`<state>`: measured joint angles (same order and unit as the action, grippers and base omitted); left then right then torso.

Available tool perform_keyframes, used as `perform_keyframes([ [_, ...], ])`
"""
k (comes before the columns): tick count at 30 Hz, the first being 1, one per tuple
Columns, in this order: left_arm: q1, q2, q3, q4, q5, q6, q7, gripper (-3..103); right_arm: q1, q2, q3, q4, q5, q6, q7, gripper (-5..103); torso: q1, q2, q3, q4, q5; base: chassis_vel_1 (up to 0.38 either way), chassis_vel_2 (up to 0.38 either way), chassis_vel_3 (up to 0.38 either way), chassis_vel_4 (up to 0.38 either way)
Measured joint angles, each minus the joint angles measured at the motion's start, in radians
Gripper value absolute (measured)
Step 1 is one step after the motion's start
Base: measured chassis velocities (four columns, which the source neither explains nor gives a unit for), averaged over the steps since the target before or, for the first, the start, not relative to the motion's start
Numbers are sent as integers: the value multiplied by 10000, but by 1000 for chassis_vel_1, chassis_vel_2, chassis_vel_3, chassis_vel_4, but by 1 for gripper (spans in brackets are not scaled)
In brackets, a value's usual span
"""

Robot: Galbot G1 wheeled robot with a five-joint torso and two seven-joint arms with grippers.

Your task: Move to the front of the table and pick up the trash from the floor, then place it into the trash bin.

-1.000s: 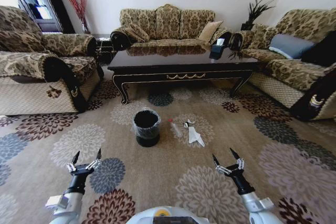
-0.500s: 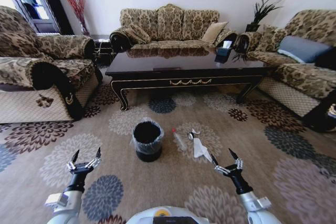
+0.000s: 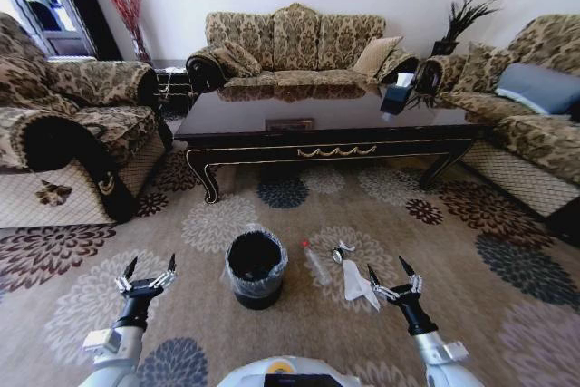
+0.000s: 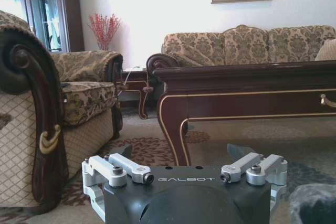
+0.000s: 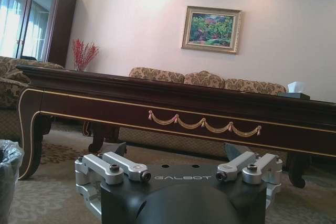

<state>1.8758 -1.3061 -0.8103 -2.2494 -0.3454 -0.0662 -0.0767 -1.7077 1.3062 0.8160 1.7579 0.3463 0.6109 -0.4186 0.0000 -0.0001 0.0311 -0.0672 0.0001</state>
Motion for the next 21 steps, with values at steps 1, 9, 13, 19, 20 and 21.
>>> perform_keyframes([
  [1, -38, 68, 56, -186, 36, 333, -112, 100, 0, 6, 0, -13, -31, 11, 0, 100, 0, 0, -2, -1, 2, 0, 0, 0, 0],
  [9, -1291, 1534, 1135, -1947, -683, 5523, -2238, 100, -6, 104, 2, -152, -267, 162, -13, 100, 0, 1, -1, -4, 0, 4, -6, -3, 5],
  [13, -2011, 1861, 1438, -2109, -2138, 6949, -2914, 100, 37, 48, -48, -154, -267, 161, -14, 100, -1, 1, -1, -4, -1, 0, 0, 0, 0],
  [19, -3203, 2537, 2130, -1446, -3723, 7794, -3237, 100, 15, 12, -28, -122, -243, 132, -9, 100, 0, 1, -1, -1, -2, 0, 0, 0, 0],
  [20, -3421, 2649, 2282, -1264, -3937, 7824, -3231, 100, -8, 33, -21, -117, -246, 131, -8, 100, -1, 1, -1, -1, -1, 0, 0, 0, 0],
  [21, -3421, 2649, 2282, -1264, -3937, 7824, -3231, 100, -8, 33, -21, -117, -246, 131, -8, 100, -1, 1, -1, -1, -1, 0, 0, 0, 0],
])
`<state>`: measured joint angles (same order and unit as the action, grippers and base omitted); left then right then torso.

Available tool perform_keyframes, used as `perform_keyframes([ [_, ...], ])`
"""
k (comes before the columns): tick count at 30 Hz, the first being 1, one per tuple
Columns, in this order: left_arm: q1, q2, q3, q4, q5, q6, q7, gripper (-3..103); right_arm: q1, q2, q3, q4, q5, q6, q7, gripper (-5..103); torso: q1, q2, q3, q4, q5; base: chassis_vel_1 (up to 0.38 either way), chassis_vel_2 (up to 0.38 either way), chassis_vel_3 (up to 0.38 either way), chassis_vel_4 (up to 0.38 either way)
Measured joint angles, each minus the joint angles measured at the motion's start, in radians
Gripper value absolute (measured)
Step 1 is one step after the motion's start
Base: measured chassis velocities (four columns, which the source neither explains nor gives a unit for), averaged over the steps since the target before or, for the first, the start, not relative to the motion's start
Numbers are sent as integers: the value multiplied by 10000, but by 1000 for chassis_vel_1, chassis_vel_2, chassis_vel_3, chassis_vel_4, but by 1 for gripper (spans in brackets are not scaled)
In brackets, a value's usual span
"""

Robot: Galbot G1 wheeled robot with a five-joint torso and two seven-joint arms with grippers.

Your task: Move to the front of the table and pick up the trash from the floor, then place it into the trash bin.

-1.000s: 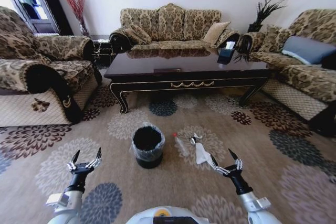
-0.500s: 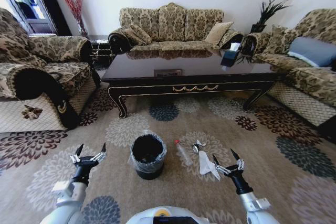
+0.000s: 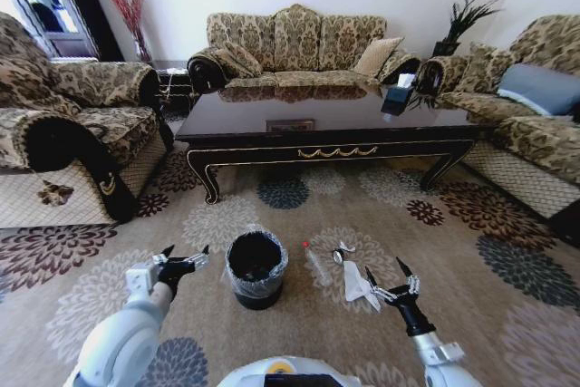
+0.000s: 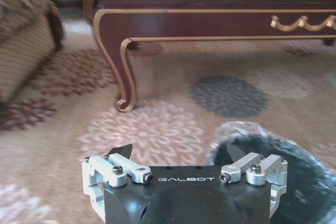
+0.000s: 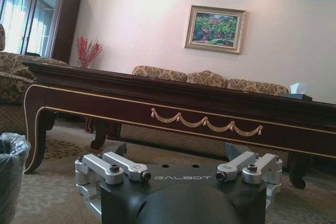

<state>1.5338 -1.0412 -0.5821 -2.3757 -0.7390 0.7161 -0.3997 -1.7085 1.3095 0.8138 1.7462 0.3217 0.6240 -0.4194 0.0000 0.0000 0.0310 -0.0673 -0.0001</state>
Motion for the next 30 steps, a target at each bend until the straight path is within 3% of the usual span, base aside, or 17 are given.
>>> perform_keyframes([
  [6, -1220, 691, 1135, 945, -972, 200, -266, 100, -115, 129, -32, -25, -158, 20, 1, 100, -1, 0, 0, 0, 2, 0, 0, 0, 0],
  [10, -2196, 974, 2001, 1895, -1701, 276, -853, 100, -46, 111, -4, -37, -141, -4, 26, 100, 0, 0, 1, -3, 0, 0, 0, 0, 0],
  [15, -2594, 842, 2364, 2653, -2232, 274, -1002, 100, 124, 6, -133, -62, -126, -140, 57, 100, 0, 0, 0, 5, 1, 0, 0, 0, 0],
  [23, -3411, 528, 3200, 3460, -2808, 241, -1283, 100, 117, -9, -150, -69, -148, -194, 82, 100, 0, -1, 0, -2, 2, 0, 0, 0, 0],
  [30, -3787, 218, 3669, 3988, -3384, 218, -1835, 100, 36, -58, -76, -48, -116, -203, 163, 100, 0, 0, 0, -1, 2, 0, 0, 0, 0],
])
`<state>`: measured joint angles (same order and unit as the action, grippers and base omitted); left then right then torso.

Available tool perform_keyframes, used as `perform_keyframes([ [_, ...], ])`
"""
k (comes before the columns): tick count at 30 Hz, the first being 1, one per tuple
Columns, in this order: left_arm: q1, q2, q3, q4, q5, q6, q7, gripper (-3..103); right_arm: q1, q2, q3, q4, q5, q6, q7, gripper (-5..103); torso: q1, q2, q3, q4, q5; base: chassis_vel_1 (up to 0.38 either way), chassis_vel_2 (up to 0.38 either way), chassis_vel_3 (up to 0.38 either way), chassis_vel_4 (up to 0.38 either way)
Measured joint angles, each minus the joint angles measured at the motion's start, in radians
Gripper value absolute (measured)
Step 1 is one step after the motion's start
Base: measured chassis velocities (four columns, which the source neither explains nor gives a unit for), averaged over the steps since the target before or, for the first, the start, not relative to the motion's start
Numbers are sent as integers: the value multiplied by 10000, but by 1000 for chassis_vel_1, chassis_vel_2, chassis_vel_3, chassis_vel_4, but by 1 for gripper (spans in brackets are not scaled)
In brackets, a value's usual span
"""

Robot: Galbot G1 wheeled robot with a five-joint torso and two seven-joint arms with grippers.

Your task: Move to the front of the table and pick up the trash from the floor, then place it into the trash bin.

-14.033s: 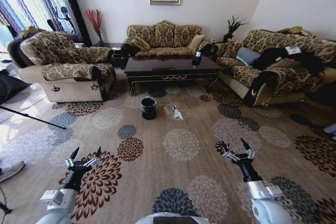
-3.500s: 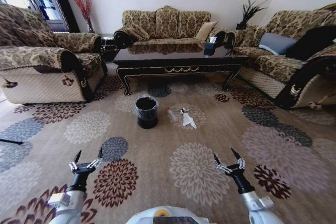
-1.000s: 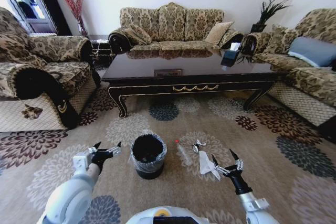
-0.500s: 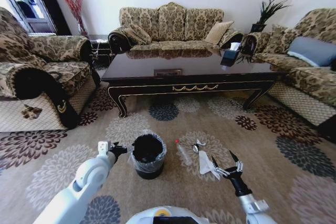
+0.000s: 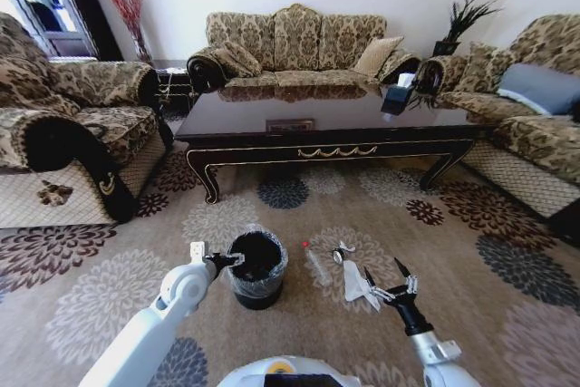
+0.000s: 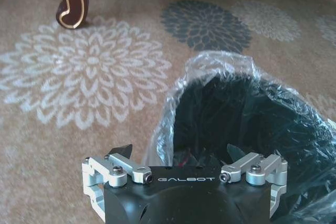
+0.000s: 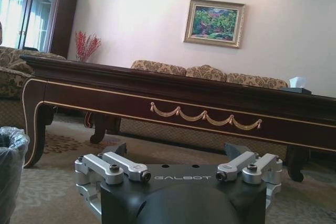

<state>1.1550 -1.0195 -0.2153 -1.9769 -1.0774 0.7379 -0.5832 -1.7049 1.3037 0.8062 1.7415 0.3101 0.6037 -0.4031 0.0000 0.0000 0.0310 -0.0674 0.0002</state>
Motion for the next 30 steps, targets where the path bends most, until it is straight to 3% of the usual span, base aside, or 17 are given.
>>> perform_keyframes([
  [4, -110, -94, 163, 169, -481, -7, -360, 103, -18, 0, 6, -2, 13, 12, 4, 100, 0, 0, 0, 0, -1, 0, 0, 0, 0],
  [8, -145, -170, 207, 243, -868, -11, -734, 96, -13, 2, 6, -2, 17, 22, 10, 100, 0, -1, 0, 0, -1, 0, 0, 0, 0],
  [11, -95, -213, 185, 279, -1037, -15, -934, 80, -24, 6, 8, -12, 19, 46, 13, 100, 0, -1, 0, 0, -1, 0, 0, 0, 0],
  [14, -50, -212, 148, 325, -964, -16, -921, 74, -42, 4, 9, -19, 38, 52, 14, 100, 0, 0, 0, 1, -1, 0, 0, 0, 0],
  [17, -9, -207, 81, 384, -886, -19, -882, 58, -87, 14, -2, 30, 106, 52, 14, 100, 0, 0, 0, 0, -1, 0, 0, 0, 0],
  [20, 14, -195, 42, 409, -861, -22, -873, 53, -96, 31, -14, 67, 113, 53, 14, 100, 0, 0, 0, 0, -2, 0, 0, 0, 0],
  [23, 56, -184, -50, 421, -844, -24, -857, 36, -75, 44, -37, 35, 113, 52, 14, 100, 0, 0, 0, 0, -2, 0, 0, 0, 0],
  [26, 88, -161, -105, 437, -838, -32, -854, 31, -44, 44, -57, -34, 111, 52, 14, 100, 0, 0, 0, 0, -1, 0, 0, 0, 0],
  [30, 192, -102, -200, 448, -795, -33, -823, 15, -7, 50, -101, -74, 116, 53, 13, 100, 0, 0, 0, 0, -3, 0, 0, 0, 0],
])
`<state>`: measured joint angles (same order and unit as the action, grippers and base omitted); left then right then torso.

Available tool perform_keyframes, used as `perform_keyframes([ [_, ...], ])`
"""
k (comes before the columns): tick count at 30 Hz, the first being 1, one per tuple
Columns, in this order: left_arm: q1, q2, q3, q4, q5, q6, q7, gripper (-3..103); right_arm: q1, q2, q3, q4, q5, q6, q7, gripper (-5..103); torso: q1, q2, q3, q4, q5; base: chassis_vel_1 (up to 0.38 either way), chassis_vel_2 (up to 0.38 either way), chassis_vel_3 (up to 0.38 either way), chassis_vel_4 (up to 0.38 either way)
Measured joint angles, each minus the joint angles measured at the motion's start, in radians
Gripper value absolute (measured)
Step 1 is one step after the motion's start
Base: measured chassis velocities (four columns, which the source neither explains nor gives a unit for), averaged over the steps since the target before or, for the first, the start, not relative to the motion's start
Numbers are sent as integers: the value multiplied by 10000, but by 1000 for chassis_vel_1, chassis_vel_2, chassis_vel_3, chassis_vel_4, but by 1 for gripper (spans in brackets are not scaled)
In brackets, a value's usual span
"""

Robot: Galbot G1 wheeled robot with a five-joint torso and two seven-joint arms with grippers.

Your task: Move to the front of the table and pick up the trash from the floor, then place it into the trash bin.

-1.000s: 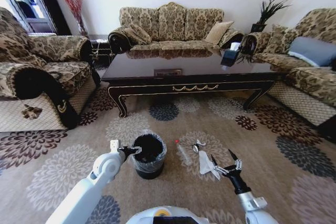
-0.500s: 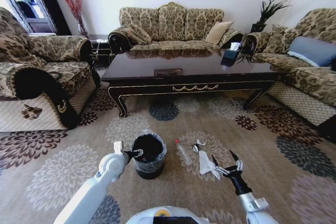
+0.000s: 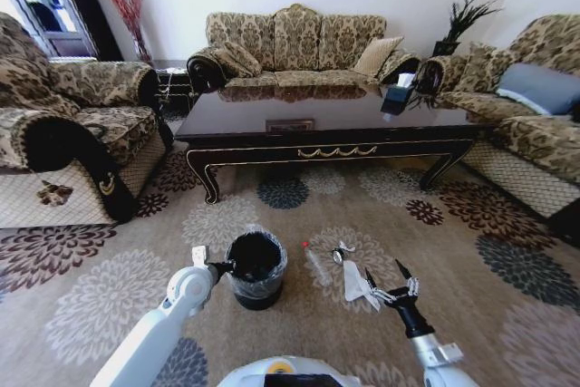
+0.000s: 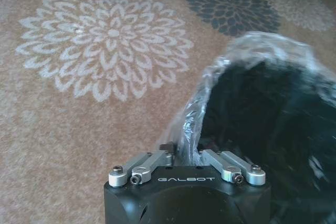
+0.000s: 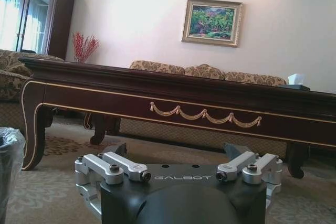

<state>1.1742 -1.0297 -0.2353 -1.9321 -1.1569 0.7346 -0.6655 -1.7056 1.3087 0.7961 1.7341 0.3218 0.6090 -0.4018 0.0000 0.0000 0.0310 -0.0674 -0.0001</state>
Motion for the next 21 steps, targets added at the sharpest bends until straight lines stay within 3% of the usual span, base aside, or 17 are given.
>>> perform_keyframes([
  [3, 167, 32, -153, -17, 196, 3, 9, 3, 92, -9, -52, -114, 43, 18, -8, 100, 0, 0, -1, 5, 9, 0, 0, 0, 0],
  [10, 376, 105, -333, -109, 259, 3, 22, 2, 155, -23, -86, -145, 43, 21, 6, 100, 0, 0, 0, 1, 2, 0, 0, 0, 0],
  [14, 521, 145, -424, -268, 346, 8, -479, 0, 183, -68, -98, -182, 32, 11, 91, 100, 0, 0, 0, -5, -9, 0, 0, 0, 0],
  [21, 1045, 555, -994, -891, -76, 18, -974, 0, 251, -288, -316, -158, -7, -519, 1177, 100, 0, -1, 1, 2, -3, 0, 0, 0, 0],
])
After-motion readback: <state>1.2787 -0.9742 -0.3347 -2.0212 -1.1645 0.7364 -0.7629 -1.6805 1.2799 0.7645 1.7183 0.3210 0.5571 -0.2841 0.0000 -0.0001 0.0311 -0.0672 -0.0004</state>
